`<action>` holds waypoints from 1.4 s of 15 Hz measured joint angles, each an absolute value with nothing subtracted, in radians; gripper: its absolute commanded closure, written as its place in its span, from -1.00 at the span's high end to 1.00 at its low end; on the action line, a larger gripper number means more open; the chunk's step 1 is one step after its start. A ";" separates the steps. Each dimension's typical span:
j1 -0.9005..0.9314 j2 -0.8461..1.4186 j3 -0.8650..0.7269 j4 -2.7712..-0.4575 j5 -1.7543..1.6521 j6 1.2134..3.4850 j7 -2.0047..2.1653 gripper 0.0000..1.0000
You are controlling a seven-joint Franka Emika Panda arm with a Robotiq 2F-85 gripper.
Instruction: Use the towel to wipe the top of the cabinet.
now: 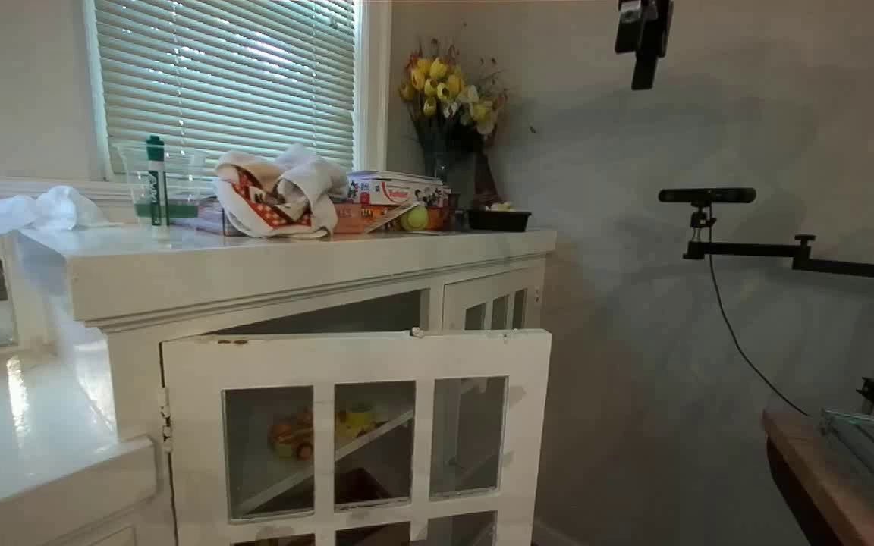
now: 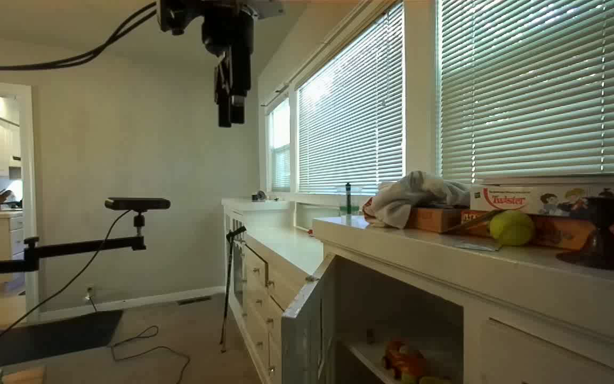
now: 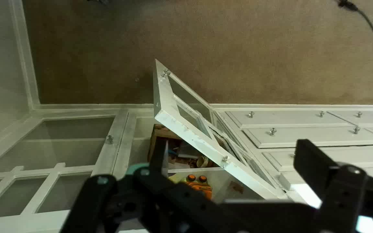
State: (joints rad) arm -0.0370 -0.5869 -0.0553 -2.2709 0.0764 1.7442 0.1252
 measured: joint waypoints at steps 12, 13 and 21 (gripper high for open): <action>-0.037 -0.587 -0.055 -2.271 0.076 1.744 0.125 1.00; -0.038 -0.587 -0.054 -2.271 0.076 1.746 0.125 1.00; -0.082 -0.542 -0.026 -2.237 0.068 2.069 0.170 1.00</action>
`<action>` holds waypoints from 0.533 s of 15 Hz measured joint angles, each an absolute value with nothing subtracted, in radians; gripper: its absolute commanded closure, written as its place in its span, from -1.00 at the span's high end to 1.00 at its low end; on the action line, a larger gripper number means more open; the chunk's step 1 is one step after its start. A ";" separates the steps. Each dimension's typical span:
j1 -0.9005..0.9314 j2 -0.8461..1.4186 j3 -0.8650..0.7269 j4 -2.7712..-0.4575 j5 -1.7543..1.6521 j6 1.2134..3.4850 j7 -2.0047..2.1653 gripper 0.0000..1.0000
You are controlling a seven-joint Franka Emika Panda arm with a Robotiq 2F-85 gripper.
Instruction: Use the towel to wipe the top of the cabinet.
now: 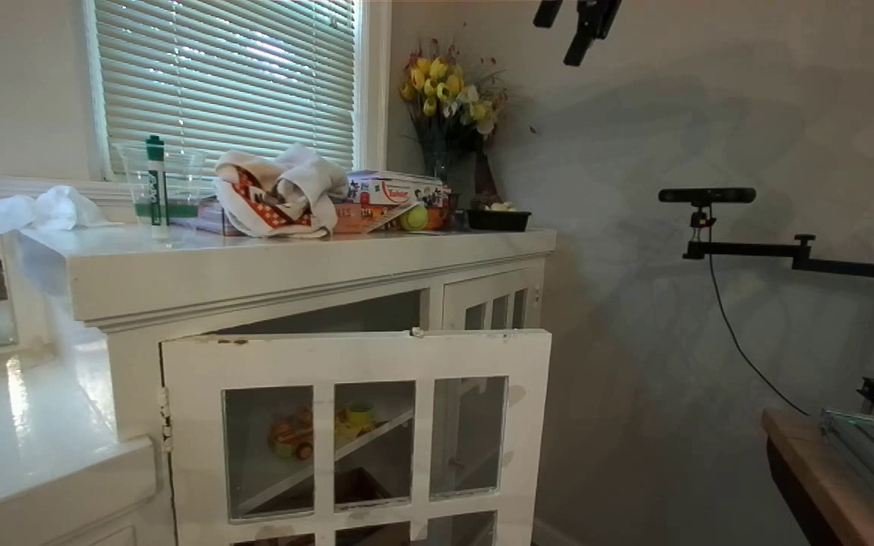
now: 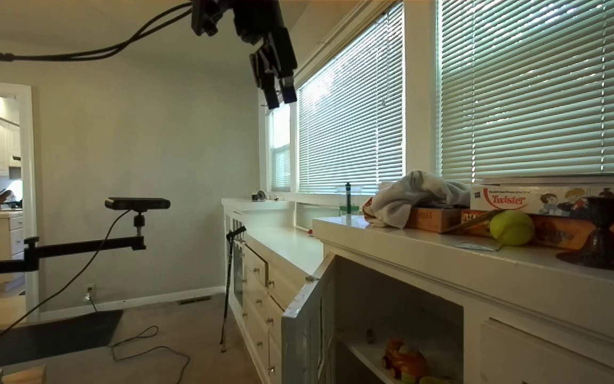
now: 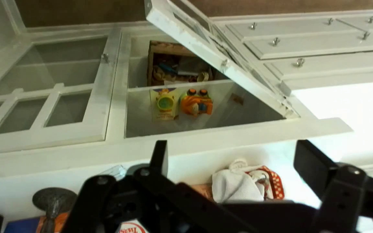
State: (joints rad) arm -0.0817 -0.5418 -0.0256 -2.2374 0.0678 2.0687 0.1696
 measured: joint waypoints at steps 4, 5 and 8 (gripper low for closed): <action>-0.091 -0.453 -0.010 -2.163 0.034 2.159 0.172 1.00; -0.091 -0.424 -0.008 -2.134 0.021 2.166 0.172 1.00; -0.093 -0.320 -0.007 -2.014 -0.025 2.168 0.178 1.00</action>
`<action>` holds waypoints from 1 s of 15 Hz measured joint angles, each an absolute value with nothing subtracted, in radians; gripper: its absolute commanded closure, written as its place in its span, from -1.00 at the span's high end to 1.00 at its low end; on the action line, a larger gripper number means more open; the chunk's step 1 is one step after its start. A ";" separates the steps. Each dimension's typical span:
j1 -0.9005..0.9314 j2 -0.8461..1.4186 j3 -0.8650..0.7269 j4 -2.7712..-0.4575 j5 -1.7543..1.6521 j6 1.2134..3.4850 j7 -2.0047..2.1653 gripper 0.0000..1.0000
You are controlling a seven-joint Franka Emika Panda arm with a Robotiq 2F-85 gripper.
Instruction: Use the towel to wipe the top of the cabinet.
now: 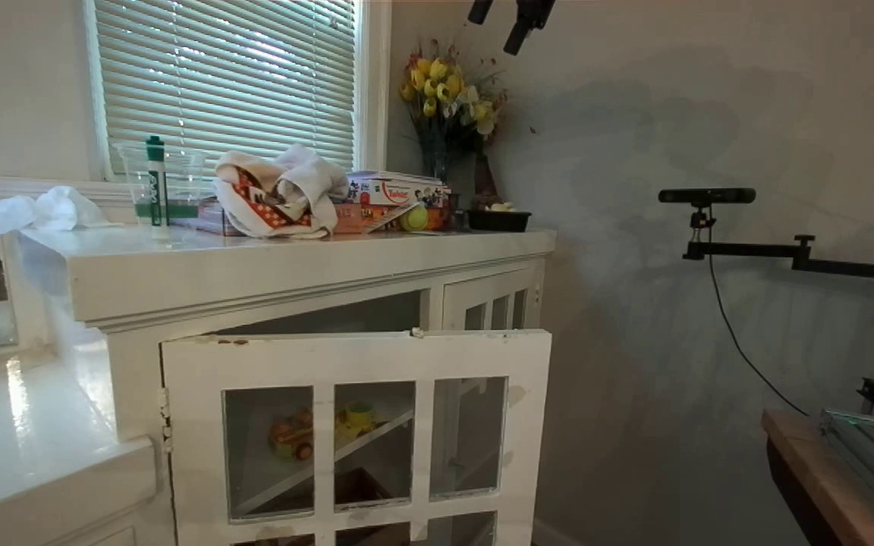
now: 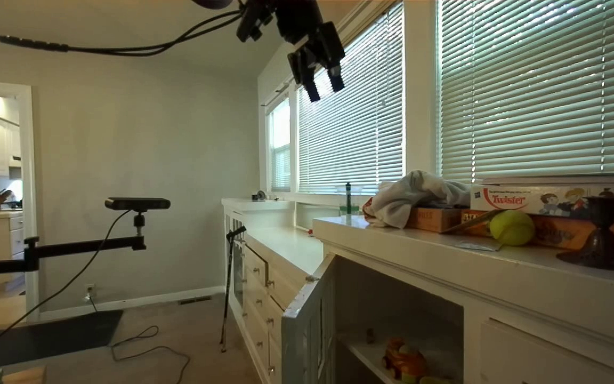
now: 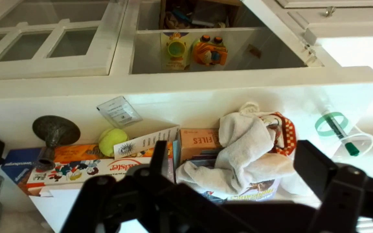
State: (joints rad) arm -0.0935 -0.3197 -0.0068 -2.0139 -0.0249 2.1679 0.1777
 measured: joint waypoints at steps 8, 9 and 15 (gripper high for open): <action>-0.092 -0.039 -0.010 -1.653 -0.069 2.103 0.190 1.00; -0.089 -0.007 -0.011 -1.607 -0.070 2.085 0.190 1.00; -0.084 0.042 -0.017 -1.542 -0.070 2.057 0.189 1.00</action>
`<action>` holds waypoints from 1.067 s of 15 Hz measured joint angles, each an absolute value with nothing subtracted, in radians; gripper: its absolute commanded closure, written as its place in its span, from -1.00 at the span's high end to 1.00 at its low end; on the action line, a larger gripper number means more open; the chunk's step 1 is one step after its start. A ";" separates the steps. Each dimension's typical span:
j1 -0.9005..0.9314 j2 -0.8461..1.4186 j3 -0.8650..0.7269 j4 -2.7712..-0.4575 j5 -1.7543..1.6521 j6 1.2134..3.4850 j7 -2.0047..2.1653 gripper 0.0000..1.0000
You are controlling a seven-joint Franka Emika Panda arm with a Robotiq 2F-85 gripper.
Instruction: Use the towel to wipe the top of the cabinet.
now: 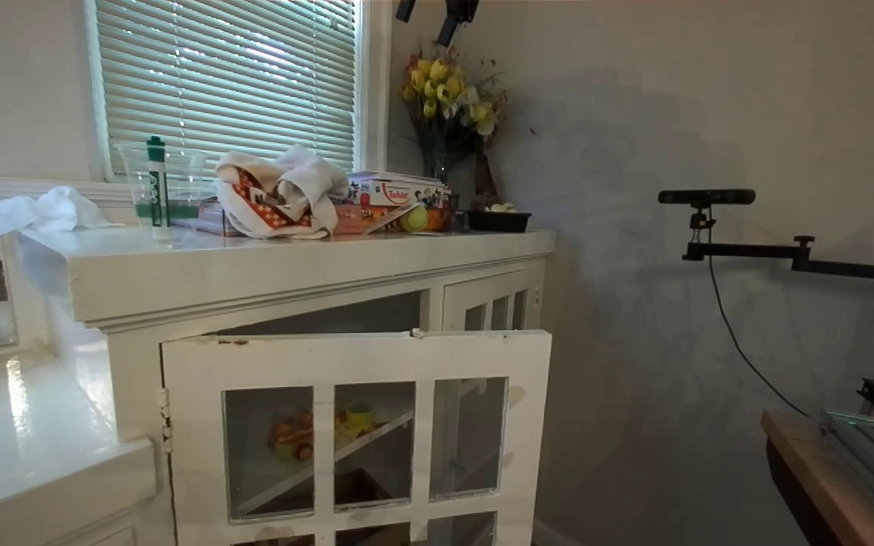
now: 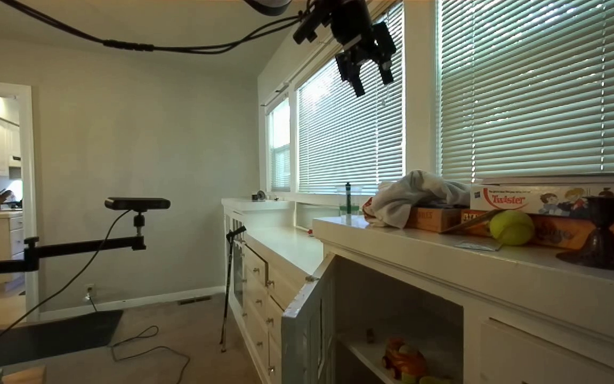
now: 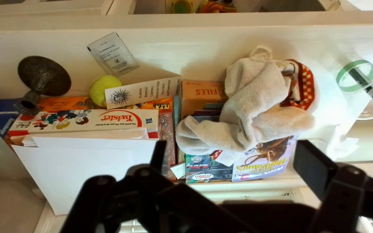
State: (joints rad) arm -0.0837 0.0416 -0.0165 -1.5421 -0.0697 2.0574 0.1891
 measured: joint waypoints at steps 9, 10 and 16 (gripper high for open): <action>-0.085 0.048 -0.026 -1.542 -0.064 2.069 0.170 1.00; -0.087 0.053 -0.035 -1.542 -0.054 2.080 0.147 1.00; -0.136 0.125 -0.096 -1.498 0.038 2.108 -0.132 1.00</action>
State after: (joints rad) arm -0.1359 0.1253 -0.0958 -1.4976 0.0375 2.1081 -0.1318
